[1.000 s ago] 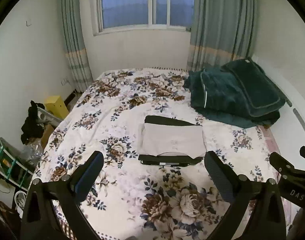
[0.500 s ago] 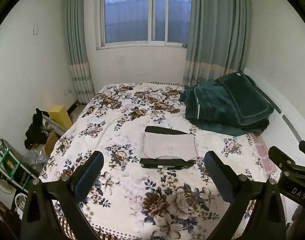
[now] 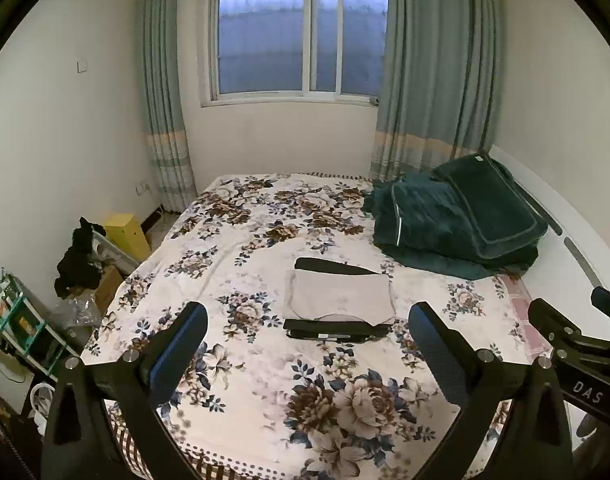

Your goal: Fold small clothes

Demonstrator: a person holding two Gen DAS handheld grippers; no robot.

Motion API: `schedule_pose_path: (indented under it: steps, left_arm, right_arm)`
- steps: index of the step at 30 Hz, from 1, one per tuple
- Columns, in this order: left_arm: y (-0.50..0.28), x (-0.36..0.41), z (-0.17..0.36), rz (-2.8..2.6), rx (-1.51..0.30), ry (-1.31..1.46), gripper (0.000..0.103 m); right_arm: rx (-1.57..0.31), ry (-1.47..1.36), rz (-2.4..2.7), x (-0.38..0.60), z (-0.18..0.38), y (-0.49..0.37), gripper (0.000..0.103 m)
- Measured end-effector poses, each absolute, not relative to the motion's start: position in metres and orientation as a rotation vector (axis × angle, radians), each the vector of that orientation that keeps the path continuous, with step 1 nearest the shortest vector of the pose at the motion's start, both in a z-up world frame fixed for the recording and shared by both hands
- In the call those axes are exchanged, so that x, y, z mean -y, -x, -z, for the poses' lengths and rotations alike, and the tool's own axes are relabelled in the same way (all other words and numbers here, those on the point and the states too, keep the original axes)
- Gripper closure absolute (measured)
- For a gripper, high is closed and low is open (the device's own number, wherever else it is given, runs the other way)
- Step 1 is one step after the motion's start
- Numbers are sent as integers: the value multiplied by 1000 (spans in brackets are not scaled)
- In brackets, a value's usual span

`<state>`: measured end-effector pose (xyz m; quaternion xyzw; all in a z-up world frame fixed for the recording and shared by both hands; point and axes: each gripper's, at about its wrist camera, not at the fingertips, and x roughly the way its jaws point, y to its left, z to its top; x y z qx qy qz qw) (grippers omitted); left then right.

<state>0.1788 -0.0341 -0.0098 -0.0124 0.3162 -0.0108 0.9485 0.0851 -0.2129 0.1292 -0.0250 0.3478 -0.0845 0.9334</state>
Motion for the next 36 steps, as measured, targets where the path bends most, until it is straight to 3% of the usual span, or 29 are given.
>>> schedule_pose_path:
  steps: [36]
  left_arm:
    - [-178,29,3,12,-635,17,0]
  right_arm:
    - [-706,28,138,208,-132,-85,0]
